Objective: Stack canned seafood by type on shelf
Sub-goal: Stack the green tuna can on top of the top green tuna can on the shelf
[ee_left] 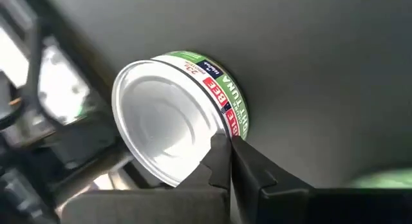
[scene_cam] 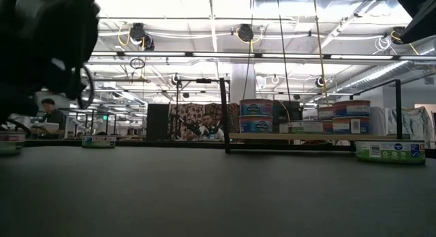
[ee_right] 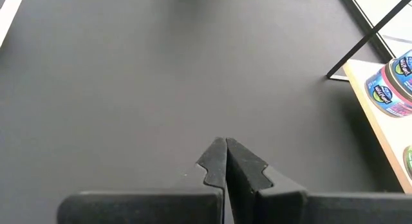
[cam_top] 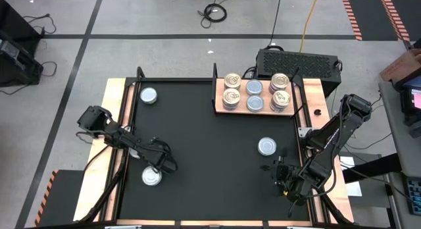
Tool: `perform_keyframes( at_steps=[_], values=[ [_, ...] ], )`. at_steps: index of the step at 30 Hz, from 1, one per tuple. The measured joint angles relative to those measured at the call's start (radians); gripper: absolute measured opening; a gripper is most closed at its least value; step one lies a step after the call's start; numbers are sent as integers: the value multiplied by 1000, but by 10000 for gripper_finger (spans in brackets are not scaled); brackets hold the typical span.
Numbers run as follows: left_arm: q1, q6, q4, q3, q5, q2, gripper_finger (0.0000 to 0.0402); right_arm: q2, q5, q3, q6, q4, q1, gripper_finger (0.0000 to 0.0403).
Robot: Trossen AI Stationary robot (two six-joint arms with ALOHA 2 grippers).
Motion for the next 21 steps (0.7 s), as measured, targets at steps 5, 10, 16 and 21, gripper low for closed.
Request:
perform_keyframes(
  at_steps=[5,10,16,21],
  values=[
    [0,51,-4,107,-57,0,2,0,0,0,-3,0,0,0],
    [0,84,-12,247,-154,0,1,0,0,0,-4,0,0,0],
    [4,145,-10,420,-269,34,1,0,0,0,-4,0,0,0],
    [19,338,40,611,-289,177,0,0,-2,0,-4,-1,0,0]
  ],
)
